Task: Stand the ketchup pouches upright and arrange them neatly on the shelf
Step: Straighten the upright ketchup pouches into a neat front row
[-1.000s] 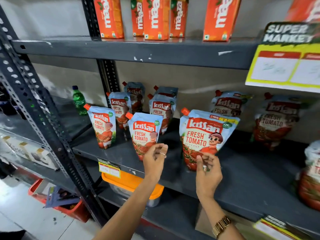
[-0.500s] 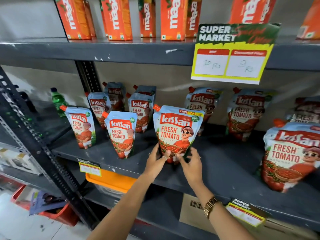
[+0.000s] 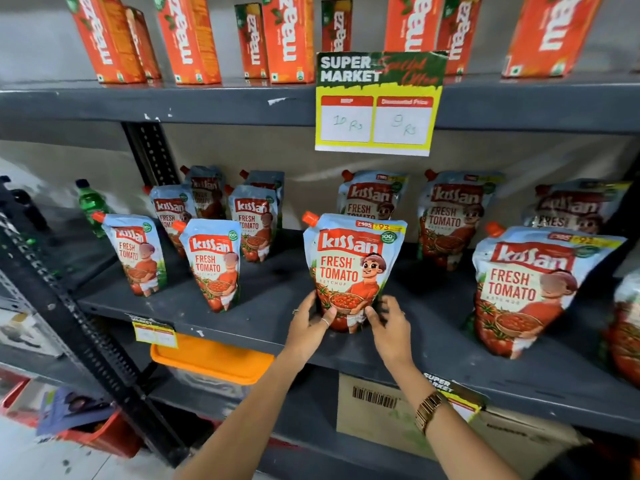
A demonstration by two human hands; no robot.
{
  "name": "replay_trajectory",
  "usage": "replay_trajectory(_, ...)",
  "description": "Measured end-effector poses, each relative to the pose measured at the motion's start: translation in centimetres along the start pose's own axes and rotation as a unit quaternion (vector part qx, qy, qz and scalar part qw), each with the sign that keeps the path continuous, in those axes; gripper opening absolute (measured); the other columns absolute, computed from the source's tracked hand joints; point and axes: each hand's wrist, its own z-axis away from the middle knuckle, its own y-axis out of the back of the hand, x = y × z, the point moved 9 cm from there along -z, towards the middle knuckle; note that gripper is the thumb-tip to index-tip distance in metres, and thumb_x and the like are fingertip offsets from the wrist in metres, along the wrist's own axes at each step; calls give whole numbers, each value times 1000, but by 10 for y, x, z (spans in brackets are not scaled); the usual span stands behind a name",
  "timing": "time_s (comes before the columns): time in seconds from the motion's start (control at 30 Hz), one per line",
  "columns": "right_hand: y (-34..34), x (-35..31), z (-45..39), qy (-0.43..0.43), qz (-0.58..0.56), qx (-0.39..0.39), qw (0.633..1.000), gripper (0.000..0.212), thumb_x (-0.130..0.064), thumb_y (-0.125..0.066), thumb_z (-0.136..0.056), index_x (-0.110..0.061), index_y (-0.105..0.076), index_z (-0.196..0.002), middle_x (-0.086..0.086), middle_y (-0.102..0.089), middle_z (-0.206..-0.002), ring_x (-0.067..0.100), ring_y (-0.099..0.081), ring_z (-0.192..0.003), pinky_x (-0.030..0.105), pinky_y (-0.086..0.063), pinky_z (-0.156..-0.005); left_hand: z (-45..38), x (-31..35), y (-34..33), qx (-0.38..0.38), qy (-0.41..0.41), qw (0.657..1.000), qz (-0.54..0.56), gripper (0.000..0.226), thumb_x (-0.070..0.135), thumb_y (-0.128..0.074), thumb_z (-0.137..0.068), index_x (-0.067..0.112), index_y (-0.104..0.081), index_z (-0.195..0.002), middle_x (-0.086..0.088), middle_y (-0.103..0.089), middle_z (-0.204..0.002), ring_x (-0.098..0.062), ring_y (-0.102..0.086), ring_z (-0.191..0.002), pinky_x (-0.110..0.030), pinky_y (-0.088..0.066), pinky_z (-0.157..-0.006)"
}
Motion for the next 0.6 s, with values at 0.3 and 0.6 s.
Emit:
replay_trajectory(0.3,42,8,7,-10,-47,54,997,22,-11,-58,-87,-11,-58,-109,-3,-60,-98,13,-58,-89,24,-46,-79,29,16,1,217,-45,973,-61,54,19,-58,-86,11,-37,-136,-12,-41,-141,-27,-45,-125,-41,-42,-102)
replay_trajectory(0.6,167,31,24,-17,-105,288,952,7,-4,-58,-85,-10,-59,-86,-3,-58,-73,1,-53,-67,-2,-40,-57,41,59,-74,174,-173,969,-17,9,12,-61,-84,10,-61,-92,1,-60,-81,-12,-54,-69,-14,-44,-63)
